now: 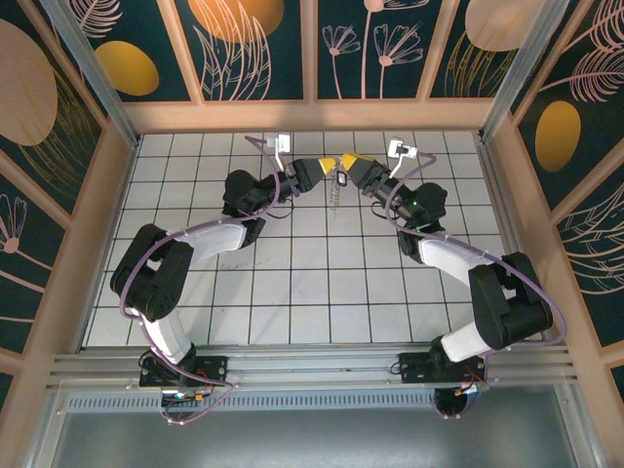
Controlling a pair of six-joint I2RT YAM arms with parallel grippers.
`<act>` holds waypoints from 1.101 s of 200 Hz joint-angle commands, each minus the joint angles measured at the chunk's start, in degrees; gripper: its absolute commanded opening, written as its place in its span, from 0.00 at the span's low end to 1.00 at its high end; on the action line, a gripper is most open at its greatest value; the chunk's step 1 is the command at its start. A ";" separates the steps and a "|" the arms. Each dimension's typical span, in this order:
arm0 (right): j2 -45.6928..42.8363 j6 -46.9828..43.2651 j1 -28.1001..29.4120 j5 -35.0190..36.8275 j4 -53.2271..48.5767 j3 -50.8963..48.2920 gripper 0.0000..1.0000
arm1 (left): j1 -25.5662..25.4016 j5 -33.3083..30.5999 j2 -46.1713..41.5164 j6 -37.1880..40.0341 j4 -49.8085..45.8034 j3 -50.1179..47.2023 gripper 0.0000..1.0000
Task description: Put the keys on the keyring
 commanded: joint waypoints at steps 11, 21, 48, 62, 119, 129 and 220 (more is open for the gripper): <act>0.81 0.07 1.13 -0.25 3.27 -0.83 0.19 | -0.31 -0.46 0.29 -0.74 3.75 0.46 0.00; 1.02 0.09 1.28 -0.42 3.38 -0.84 0.19 | -0.27 -0.46 0.31 -0.73 3.70 0.46 0.00; 0.81 -0.10 1.77 -0.35 3.62 -1.34 0.23 | -0.31 -0.54 0.33 -0.58 3.74 0.46 0.00; 0.55 -0.18 1.85 -0.04 3.66 -1.78 0.23 | -0.31 -0.55 0.31 -0.63 3.62 0.46 0.00; -0.97 -0.23 1.84 1.06 5.02 -3.74 0.25 | -0.31 -0.64 0.34 -0.55 3.53 0.47 0.00; -1.33 -0.35 1.91 1.23 5.08 -3.94 0.25 | -0.31 -0.64 0.48 -0.50 3.59 0.46 0.00; -4.39 -1.11 1.96 4.66 8.65 -7.07 0.25 | -0.40 -0.59 0.49 -0.52 3.70 0.28 0.00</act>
